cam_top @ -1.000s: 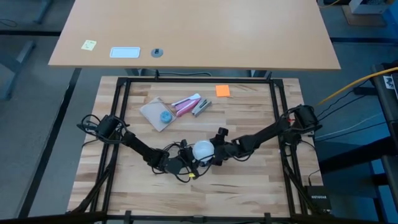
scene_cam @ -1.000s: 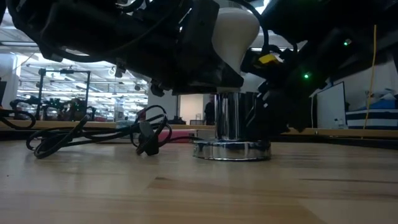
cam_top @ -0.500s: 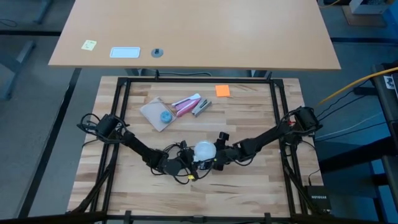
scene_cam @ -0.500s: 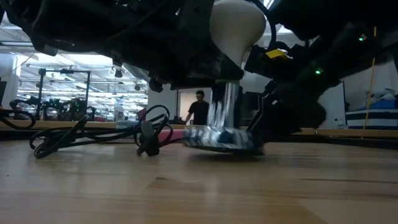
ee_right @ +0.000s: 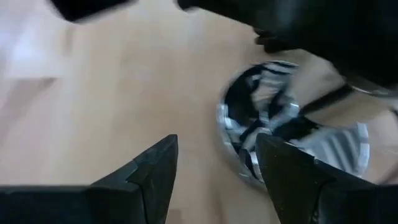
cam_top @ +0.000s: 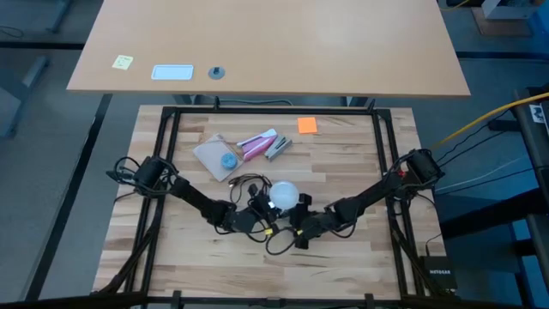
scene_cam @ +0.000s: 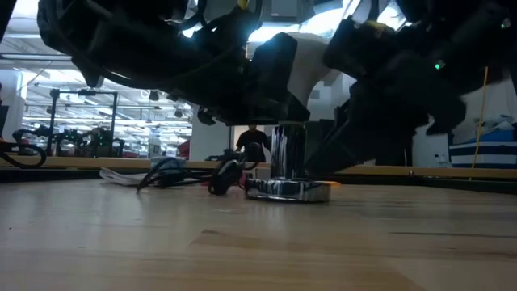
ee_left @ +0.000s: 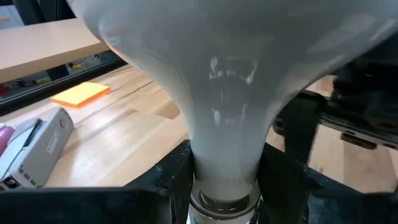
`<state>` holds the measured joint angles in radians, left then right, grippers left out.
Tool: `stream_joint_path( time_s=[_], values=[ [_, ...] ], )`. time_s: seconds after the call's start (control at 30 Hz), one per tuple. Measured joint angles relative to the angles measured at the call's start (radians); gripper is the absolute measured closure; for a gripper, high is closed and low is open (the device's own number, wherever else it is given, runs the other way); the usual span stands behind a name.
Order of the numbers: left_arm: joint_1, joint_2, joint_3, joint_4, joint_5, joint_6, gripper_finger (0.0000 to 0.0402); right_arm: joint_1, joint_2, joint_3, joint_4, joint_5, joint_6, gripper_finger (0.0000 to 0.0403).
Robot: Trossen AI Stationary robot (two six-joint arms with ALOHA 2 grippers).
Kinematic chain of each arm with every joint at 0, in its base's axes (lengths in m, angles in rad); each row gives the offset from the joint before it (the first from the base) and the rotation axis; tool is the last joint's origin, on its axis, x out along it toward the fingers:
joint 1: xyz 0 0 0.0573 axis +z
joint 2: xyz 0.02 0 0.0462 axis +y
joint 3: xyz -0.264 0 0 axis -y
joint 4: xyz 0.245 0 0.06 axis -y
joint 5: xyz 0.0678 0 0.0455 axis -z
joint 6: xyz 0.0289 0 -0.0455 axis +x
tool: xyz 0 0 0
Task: Screw lightbulb
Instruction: Remove the white lightbulb from the silver desk lamp
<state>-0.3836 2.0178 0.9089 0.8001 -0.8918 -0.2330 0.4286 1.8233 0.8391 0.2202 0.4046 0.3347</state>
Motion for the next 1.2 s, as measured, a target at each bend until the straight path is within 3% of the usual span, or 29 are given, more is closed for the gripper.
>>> stream_joint_path(
  time_s=[0.2,0.33,0.47,0.77,0.9,1.2],
  values=[
    [-0.010,0.000,0.000,-0.012,-0.002,-0.014,0.0260,-0.002,-0.045,-0.001,-0.162,0.084,0.000,0.0182],
    [-0.023,-0.002,0.000,-0.011,0.008,-0.021,0.0260,-0.002,-0.119,-0.001,-0.310,0.224,0.001,0.0182],
    [-0.039,-0.002,0.000,-0.004,0.017,-0.050,0.0260,-0.015,-0.151,-0.001,-0.349,0.334,-0.011,0.0182],
    [-0.063,-0.002,0.000,-0.002,0.023,-0.099,0.0260,-0.081,-0.110,-0.003,-0.245,0.256,-0.082,0.0182],
    [-0.064,-0.002,0.000,0.001,0.023,-0.101,0.0260,-0.119,-0.070,-0.003,-0.146,0.165,-0.136,0.0182],
    [-0.063,-0.002,0.000,-0.007,0.025,-0.097,0.0260,-0.182,0.013,-0.001,-0.097,0.060,-0.135,0.0182]
  ],
)
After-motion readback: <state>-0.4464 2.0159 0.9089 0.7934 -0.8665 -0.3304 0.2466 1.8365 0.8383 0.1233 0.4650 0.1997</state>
